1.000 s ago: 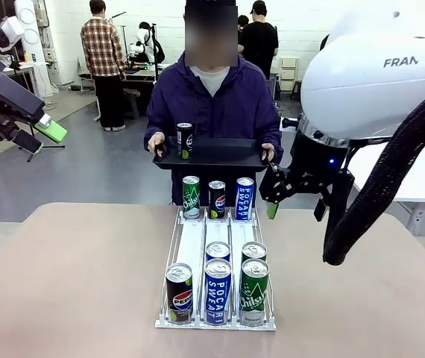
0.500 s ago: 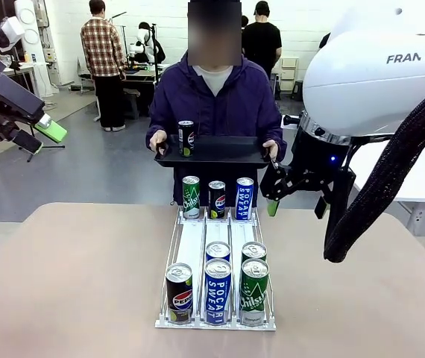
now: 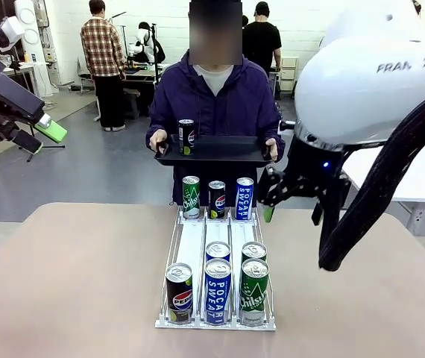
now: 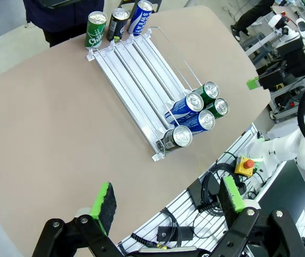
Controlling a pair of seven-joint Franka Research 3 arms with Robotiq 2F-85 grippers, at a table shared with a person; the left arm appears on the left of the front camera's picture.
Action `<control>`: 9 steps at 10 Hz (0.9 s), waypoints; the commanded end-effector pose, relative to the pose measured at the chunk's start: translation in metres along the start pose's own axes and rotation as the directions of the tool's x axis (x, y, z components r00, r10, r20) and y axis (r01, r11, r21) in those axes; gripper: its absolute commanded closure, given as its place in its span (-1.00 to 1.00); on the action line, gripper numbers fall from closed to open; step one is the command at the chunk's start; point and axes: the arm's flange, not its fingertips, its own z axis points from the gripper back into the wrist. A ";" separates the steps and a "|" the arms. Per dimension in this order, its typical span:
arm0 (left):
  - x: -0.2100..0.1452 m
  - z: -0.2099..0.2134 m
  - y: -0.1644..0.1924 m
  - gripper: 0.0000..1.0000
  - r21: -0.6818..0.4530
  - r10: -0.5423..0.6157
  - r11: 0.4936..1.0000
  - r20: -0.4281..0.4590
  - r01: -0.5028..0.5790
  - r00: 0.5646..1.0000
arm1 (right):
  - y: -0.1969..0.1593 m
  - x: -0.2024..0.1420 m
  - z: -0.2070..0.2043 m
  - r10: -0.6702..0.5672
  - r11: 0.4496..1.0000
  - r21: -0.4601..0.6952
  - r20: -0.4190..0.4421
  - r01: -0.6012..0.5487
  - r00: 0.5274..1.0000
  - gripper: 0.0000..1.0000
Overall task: Retrieve and hand over the desired beverage to the person.
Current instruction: Pick up another can of the same type that the person held from the Automatic Can Dispenser.
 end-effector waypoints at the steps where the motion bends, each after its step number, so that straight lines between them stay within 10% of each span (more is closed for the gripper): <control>1: 0.000 0.001 0.001 -1.00 -0.007 -0.003 1.000 -0.002 0.003 1.000 | 0.021 0.001 -0.027 -0.085 0.995 -0.049 -0.026 0.084 0.996 -1.00; 9: 0.000 0.001 0.001 -1.00 -0.007 -0.003 1.000 -0.002 0.003 1.000 | 0.048 -0.007 -0.079 -0.082 0.997 -0.012 -0.070 0.081 0.994 -1.00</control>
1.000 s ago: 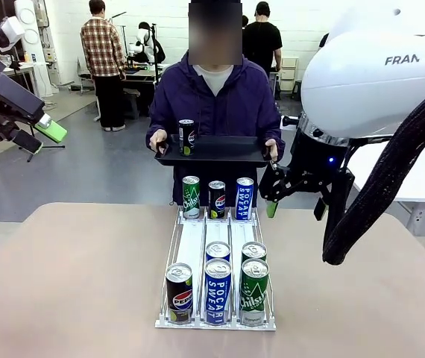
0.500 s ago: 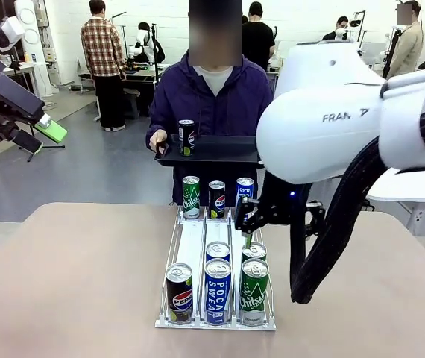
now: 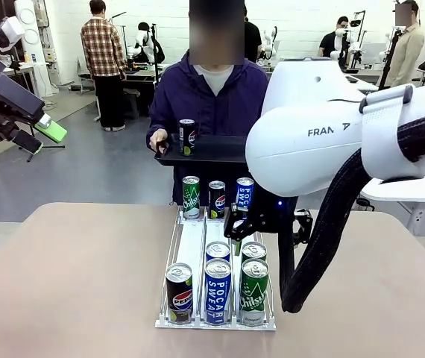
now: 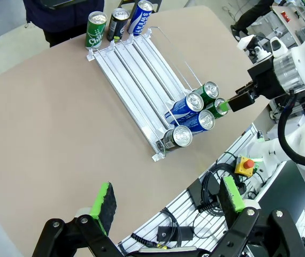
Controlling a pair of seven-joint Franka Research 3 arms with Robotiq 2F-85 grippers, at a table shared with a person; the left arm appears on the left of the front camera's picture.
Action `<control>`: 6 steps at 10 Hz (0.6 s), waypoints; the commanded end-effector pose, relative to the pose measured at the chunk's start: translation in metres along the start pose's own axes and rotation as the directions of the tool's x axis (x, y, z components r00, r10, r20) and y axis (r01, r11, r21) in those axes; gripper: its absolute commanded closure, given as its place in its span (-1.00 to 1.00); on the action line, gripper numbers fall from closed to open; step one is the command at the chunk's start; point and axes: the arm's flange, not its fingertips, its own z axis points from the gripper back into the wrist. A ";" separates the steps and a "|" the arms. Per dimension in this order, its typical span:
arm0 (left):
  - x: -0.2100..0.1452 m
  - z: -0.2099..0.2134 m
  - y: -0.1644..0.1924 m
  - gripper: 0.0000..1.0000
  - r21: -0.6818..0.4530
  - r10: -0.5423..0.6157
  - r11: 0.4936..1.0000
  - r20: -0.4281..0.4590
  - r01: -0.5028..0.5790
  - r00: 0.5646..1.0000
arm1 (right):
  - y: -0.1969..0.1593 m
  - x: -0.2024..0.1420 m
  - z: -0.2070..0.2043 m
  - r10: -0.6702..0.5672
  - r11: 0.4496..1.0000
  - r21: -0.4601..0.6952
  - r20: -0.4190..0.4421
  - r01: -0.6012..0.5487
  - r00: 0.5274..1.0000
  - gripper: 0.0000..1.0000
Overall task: Retrieve and hand over the desired beverage to the person.
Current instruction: Pick up another can of the same type that the person held from the Automatic Can Dispenser.
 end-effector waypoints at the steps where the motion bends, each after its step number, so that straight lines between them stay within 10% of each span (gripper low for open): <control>1: 0.000 0.001 0.000 -1.00 -0.007 -0.003 1.000 -0.002 0.003 1.000 | 0.003 0.002 -0.015 -0.014 1.000 0.024 -0.008 0.014 1.000 -1.00; 6: 0.000 0.001 0.000 -1.00 -0.007 -0.003 1.000 -0.002 0.003 1.000 | 0.002 0.006 -0.029 -0.019 1.000 -0.001 -0.048 0.019 0.999 -1.00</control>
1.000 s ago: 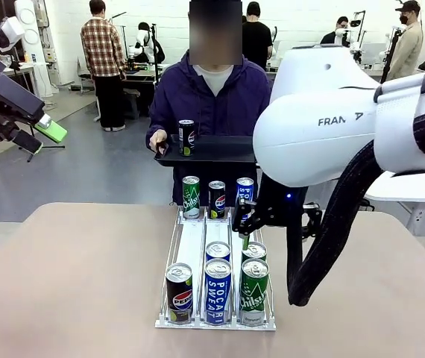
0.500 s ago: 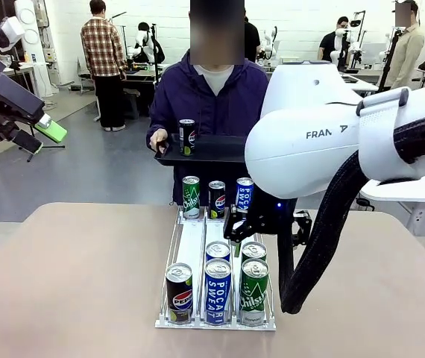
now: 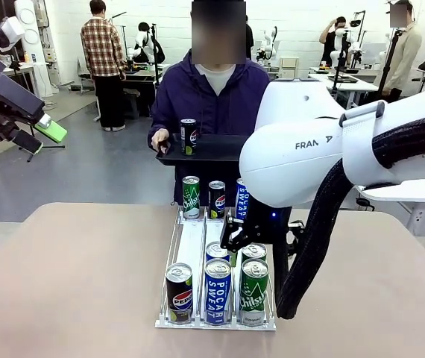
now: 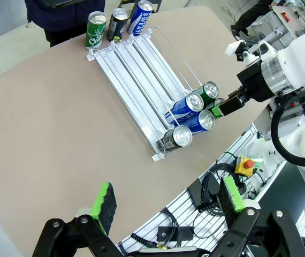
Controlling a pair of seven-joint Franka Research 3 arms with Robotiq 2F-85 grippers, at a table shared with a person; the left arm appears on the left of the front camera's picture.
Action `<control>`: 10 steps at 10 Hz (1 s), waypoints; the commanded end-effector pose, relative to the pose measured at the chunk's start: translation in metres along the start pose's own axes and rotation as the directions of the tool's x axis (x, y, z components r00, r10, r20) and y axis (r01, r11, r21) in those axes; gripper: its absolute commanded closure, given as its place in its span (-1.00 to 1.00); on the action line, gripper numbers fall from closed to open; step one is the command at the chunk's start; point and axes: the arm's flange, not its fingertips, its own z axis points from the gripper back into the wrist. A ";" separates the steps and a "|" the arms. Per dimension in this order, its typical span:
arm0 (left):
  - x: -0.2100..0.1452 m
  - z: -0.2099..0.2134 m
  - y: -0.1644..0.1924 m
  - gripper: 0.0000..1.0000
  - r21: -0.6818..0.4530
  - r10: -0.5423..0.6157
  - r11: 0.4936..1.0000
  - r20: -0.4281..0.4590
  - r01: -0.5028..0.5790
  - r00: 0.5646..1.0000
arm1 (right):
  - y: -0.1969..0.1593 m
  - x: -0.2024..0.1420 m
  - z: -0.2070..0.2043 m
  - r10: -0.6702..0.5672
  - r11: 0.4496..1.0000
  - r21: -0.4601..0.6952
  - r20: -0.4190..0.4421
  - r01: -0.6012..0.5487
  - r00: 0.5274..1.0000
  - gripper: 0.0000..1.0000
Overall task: Retrieve and hand over the desired beverage to the person.
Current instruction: Pick up another can of the same type that the person held from the Automatic Can Dispenser.
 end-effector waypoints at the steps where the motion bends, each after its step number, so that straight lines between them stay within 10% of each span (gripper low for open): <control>1: 0.000 0.001 0.000 -1.00 -0.007 -0.003 1.000 -0.002 0.003 1.000 | -0.003 0.003 -0.006 -0.028 1.000 -0.002 -0.008 0.028 1.000 -1.00; 10: 0.000 0.001 0.000 -1.00 -0.007 -0.003 1.000 -0.002 0.003 1.000 | -0.007 0.009 -0.026 -0.028 0.999 -0.026 -0.067 0.026 0.997 -1.00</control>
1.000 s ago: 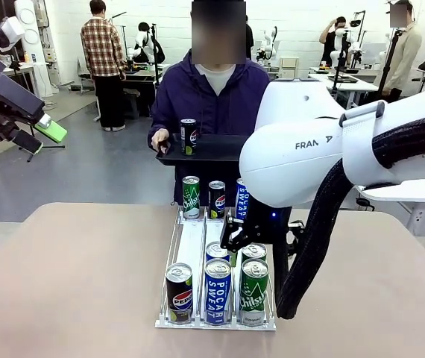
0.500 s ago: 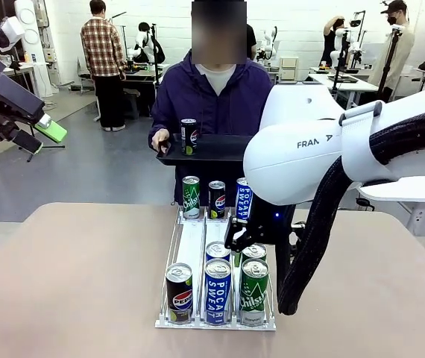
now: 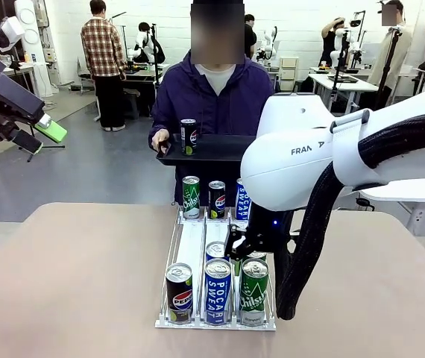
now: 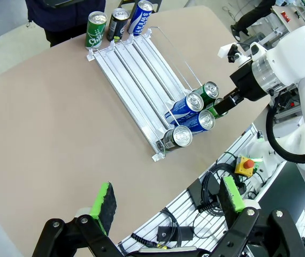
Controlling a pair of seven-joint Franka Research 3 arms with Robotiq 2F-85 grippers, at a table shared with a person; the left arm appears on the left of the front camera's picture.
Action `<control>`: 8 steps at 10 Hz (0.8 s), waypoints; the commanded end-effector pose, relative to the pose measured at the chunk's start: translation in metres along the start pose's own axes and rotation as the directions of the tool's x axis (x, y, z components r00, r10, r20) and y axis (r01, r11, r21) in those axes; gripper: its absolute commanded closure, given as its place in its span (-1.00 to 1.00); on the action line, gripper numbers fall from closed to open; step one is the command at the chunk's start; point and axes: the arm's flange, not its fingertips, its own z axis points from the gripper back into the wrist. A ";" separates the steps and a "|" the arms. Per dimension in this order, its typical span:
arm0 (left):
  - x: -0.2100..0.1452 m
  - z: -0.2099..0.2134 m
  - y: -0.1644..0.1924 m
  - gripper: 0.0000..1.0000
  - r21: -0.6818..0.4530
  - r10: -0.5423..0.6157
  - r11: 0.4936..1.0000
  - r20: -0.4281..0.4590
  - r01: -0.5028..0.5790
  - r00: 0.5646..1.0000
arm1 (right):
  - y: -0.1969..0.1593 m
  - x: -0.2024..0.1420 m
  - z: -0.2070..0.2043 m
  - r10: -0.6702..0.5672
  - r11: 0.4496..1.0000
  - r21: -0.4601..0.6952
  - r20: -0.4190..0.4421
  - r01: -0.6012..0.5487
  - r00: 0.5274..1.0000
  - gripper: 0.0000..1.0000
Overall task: Retrieve and hand over the desired beverage to the person.
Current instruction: Pick up another can of the same type that the person held from the Automatic Can Dispenser.
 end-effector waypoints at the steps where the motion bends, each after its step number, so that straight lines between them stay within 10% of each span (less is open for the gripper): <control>1: 0.000 0.001 0.000 -1.00 -0.007 -0.003 1.000 -0.002 0.003 1.000 | -0.001 0.001 -0.004 -0.011 1.000 -0.010 -0.013 0.011 1.000 -1.00; 3: 0.000 0.001 0.000 -1.00 -0.007 -0.003 1.000 -0.002 0.003 1.000 | -0.003 0.001 -0.005 0.039 0.999 0.013 -0.011 -0.039 0.999 -0.61; 6: 0.000 0.001 0.000 -1.00 -0.007 -0.003 1.000 -0.002 0.003 1.000 | 0.000 -0.002 -0.007 0.066 0.997 0.030 -0.055 -0.064 0.996 1.00; 8: 0.000 0.001 0.000 -1.00 -0.007 -0.003 1.000 -0.002 0.003 1.000 | 0.000 -0.003 -0.007 0.067 0.997 0.031 -0.084 -0.065 0.994 1.00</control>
